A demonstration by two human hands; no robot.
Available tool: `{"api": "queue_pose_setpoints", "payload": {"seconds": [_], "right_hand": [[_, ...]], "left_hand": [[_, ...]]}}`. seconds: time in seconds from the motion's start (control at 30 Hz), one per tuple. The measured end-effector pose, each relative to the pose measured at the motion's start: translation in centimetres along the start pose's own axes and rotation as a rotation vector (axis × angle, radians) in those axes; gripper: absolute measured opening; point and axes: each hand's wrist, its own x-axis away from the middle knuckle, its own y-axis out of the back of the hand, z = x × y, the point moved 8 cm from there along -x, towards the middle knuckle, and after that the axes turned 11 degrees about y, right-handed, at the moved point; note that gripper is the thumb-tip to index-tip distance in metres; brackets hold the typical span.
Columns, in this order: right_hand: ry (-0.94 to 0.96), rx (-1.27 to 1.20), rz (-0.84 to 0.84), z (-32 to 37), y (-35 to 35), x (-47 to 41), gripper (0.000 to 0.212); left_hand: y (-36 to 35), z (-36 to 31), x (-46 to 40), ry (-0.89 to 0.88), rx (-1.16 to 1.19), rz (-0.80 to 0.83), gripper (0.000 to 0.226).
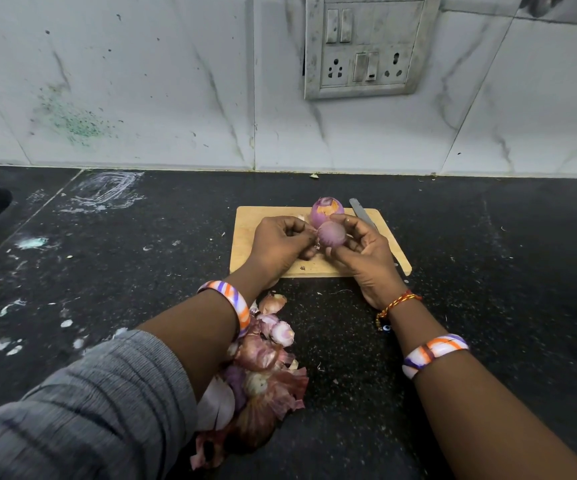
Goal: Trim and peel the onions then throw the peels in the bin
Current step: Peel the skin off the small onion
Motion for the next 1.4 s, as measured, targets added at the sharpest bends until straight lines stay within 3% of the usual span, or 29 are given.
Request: {"api": "queue_pose_setpoints", "payload": {"seconds": [0.27,0.43,0.7,0.83,1.0,1.07,1.27,1.4], "right_hand": [[-0.097,-0.316,-0.101,-0.9,0.2,-0.3,0.017],[-0.054,-0.259,-0.080,-0.4,0.1,-0.2,0.029],[-0.018,-0.155,-0.084,-0.8,0.5,-0.5,0.020],[0.017,-0.114,-0.100,-0.3,0.5,-0.2,0.054],[0.058,-0.127,-0.074,-0.1,0.5,-0.4,0.024],[0.042,-0.130,-0.084,-0.1,0.5,-0.3,0.022],[-0.047,-0.205,-0.157,-1.0,0.8,-0.3,0.014],[-0.070,-0.225,-0.191,-0.9,0.8,-0.2,0.020]], "left_hand": [[0.0,0.0,0.0,0.006,0.038,-0.007,0.022],[0.0,0.0,-0.3,-0.008,-0.003,-0.004,0.017],[-0.2,0.0,0.0,0.000,0.020,0.028,0.019],[-0.1,-0.2,0.3,-0.006,0.041,0.033,0.023],[-0.1,-0.1,0.0,0.018,0.084,0.043,0.023],[-0.2,0.1,-0.1,0.028,0.082,0.057,0.030],[-0.4,0.4,-0.6,0.075,0.009,0.047,0.020],[-0.8,-0.1,-0.2,-0.011,-0.064,0.093,0.010]]}}
